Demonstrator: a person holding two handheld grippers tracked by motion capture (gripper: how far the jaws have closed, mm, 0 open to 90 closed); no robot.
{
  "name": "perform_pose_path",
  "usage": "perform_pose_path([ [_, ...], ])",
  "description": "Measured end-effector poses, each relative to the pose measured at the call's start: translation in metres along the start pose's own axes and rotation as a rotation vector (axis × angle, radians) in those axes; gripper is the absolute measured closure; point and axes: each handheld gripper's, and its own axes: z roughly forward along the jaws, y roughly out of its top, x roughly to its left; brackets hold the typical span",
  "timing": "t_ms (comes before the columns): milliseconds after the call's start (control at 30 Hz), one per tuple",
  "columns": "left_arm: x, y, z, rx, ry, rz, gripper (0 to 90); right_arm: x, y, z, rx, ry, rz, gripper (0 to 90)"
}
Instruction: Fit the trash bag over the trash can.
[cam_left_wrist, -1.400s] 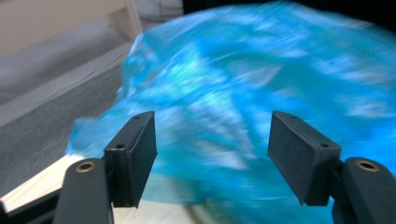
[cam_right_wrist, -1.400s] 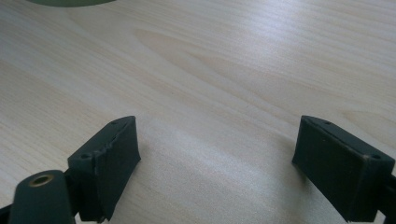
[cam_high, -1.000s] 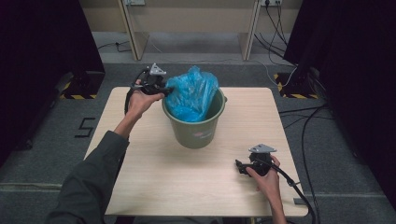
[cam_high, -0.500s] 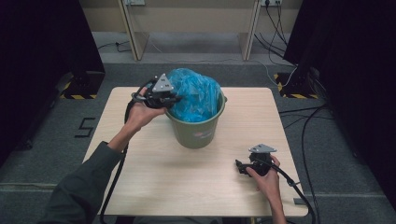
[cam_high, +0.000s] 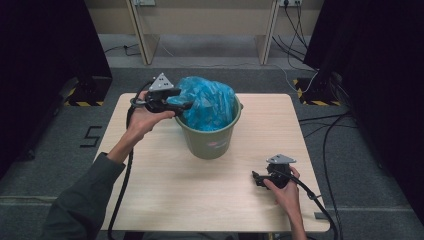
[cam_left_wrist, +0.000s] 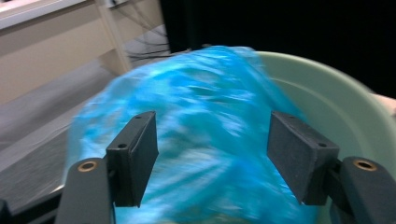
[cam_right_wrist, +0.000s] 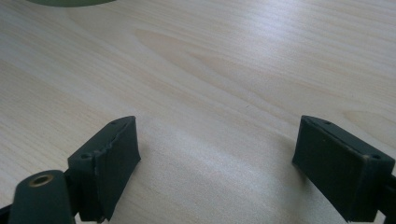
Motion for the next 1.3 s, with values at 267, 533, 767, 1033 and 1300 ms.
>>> perform_pose_path([
  [267, 0.027, -0.014, 0.044, 0.163, 0.079, -0.075, 31.1, 0.000, 0.000, 0.000, -0.001, 0.000, -0.002, 14.1],
  [533, 0.028, -0.011, 0.045, 0.118, 0.108, -0.017, 69.6, 0.000, 0.000, 0.000, 0.000, 0.000, 0.000, 14.1],
  [767, 0.012, 0.001, 0.025, 0.038, 0.057, 0.031, 82.1, 0.000, 0.000, 0.000, 0.000, 0.000, 0.000, 14.1],
  [1033, -0.029, -0.012, 0.014, 0.047, -0.085, 0.131, 81.0, -0.001, 0.001, -0.001, 0.001, 0.003, 0.005, 16.3],
  [1300, -0.029, -0.016, 0.004, 0.009, -0.126, 0.063, 64.8, -0.006, 0.032, -0.030, -0.107, 0.028, 0.016, 18.4],
])
